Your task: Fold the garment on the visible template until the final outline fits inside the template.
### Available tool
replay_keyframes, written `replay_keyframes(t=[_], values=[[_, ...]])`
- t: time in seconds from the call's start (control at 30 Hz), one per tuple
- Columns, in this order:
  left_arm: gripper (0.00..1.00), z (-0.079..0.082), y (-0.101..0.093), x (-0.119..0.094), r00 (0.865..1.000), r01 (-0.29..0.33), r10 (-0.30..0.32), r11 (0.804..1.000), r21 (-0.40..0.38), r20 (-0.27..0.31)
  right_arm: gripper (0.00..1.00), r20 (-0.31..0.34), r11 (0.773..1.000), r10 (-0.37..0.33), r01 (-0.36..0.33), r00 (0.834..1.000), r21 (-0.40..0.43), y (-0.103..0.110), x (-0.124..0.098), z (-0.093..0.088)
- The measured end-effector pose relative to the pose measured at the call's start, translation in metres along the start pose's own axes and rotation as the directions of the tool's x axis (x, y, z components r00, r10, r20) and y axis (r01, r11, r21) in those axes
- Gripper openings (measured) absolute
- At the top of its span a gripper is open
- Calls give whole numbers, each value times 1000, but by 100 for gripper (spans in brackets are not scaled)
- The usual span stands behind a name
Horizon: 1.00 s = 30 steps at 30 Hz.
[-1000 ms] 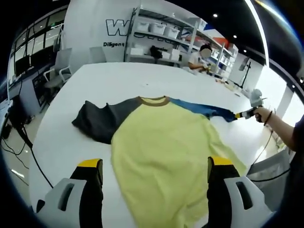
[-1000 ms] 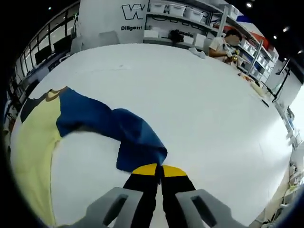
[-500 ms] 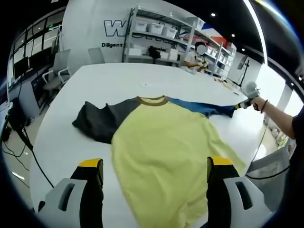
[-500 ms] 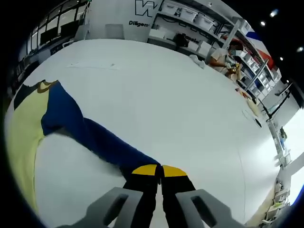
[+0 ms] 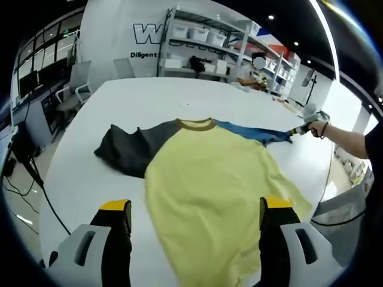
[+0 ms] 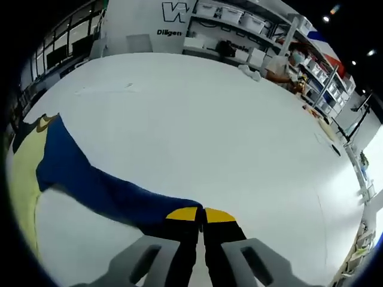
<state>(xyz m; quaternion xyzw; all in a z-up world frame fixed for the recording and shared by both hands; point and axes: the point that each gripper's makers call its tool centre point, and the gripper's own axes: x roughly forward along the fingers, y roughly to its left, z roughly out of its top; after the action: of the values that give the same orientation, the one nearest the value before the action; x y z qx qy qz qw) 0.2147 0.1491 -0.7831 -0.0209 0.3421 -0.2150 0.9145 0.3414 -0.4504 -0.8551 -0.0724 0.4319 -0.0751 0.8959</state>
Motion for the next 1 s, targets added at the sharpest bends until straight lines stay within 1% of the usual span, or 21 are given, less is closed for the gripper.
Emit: replay_keyframes(t=[0.07,0.13,0.17,0.2,0.23,0.3,0.37,0.43,0.47,0.53,0.6,0.67,0.77,0.8,0.83,0.93,1.0], values=[[87,1,0,0,1000,0,0,1000,0,3,0,0,999,-6,6,1000,54,2,-2,-1],[87,2,0,0,1000,-2,2,1000,-4,7,0,10,996,-17,16,1000,89,-1,0,0],[87,2,0,0,1000,-1,1,1000,-3,7,3,7,992,-16,15,1000,123,0,-1,-1],[87,2,0,0,1000,-2,2,1000,-4,7,9,14,989,-12,10,1000,144,1,-1,0],[87,2,0,0,1000,-2,2,1000,-4,8,13,28,985,7,-11,1000,173,5,-3,1],[87,2,0,0,1000,-4,4,1000,-7,9,16,22,984,13,-16,1000,175,7,-6,-1],[87,2,0,0,1000,-4,4,1000,-6,7,17,-6,980,6,-4,1000,197,8,-10,-8],[87,3,0,0,1000,-4,4,1000,-9,9,19,-5,976,7,-6,1000,216,11,-14,-12],[87,4,-1,0,1000,-1,1,1000,-7,14,19,-4,975,18,-17,1000,220,14,-16,-14],[87,4,-2,0,1000,3,-3,1000,-7,16,21,-23,969,22,-16,999,246,20,-21,-21],[87,5,-2,0,1000,3,-3,1000,-6,18,21,-15,966,37,-32,999,256,26,-23,-22],[86,4,-1,0,1000,1,-1,1000,-7,16,21,-35,962,55,-44,998,268,33,-23,-28],[86,5,-2,-1,1000,1,-1,1000,-7,20,22,-48,962,41,-26,998,270,37,-22,-33],[87,5,-2,-2,1000,2,-2,1000,-8,23,22,-34,967,31,-21,999,255,37,-23,-31],[87,6,-2,-2,1000,2,-2,1000,-9,27,21,-41,967,30,-18,999,255,38,-24,-32],[86,5,-2,-4,1000,2,-2,1000,-10,27,18,-38,966,23,-12,999,259,37,-24,-30],[86,4,-1,-5,1000,-3,3,1000,-7,23,11,-43,968,23,-12,999,249,41,-26,-30]])
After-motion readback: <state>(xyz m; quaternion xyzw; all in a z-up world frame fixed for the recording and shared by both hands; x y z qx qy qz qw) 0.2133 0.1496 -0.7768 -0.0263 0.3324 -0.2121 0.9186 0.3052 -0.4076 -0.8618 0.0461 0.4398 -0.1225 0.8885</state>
